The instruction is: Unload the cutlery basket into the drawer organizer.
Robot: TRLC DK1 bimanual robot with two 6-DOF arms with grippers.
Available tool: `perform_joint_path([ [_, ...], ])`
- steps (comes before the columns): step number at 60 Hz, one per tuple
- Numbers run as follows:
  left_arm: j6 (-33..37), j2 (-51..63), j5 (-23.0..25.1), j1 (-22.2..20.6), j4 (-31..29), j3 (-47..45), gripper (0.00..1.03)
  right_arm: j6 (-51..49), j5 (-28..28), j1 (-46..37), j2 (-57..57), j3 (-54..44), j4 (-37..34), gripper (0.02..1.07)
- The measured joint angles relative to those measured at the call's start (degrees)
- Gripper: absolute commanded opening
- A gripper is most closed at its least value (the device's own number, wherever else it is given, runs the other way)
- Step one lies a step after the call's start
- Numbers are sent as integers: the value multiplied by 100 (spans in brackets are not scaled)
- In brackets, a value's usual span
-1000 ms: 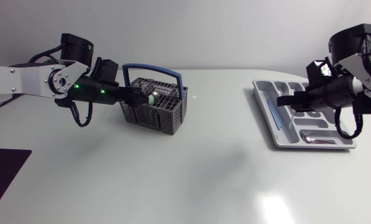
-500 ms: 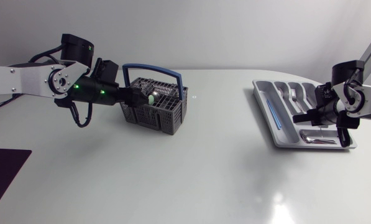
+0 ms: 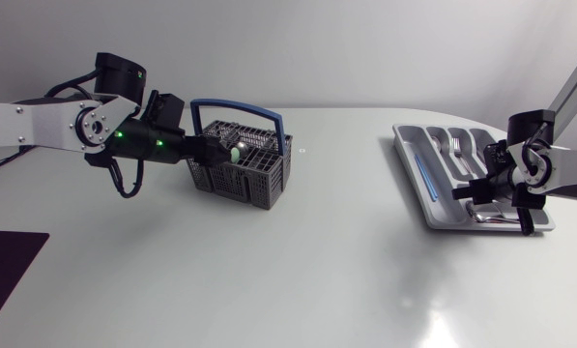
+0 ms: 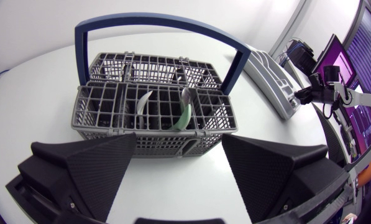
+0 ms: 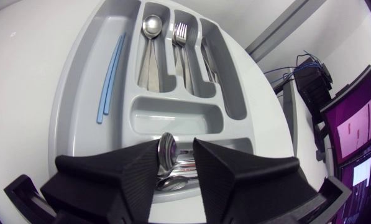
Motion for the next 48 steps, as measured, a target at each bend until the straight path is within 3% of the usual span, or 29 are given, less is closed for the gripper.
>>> perform_joint_path([
  [6,0,0,0,0,0,0,97,2,0,48,0,0,-2,90],
  [13,-2,0,0,0,0,0,98,24,-57,190,-66,0,-48,102],
  [23,-33,0,0,0,-208,7,99,160,-249,400,-428,-28,-92,102],
  [33,-48,0,0,0,-387,155,99,382,-459,678,-820,-31,-603,102],
  [48,160,470,175,37,-1792,1290,99,850,-1130,1165,-1088,15,-1174,102],
])
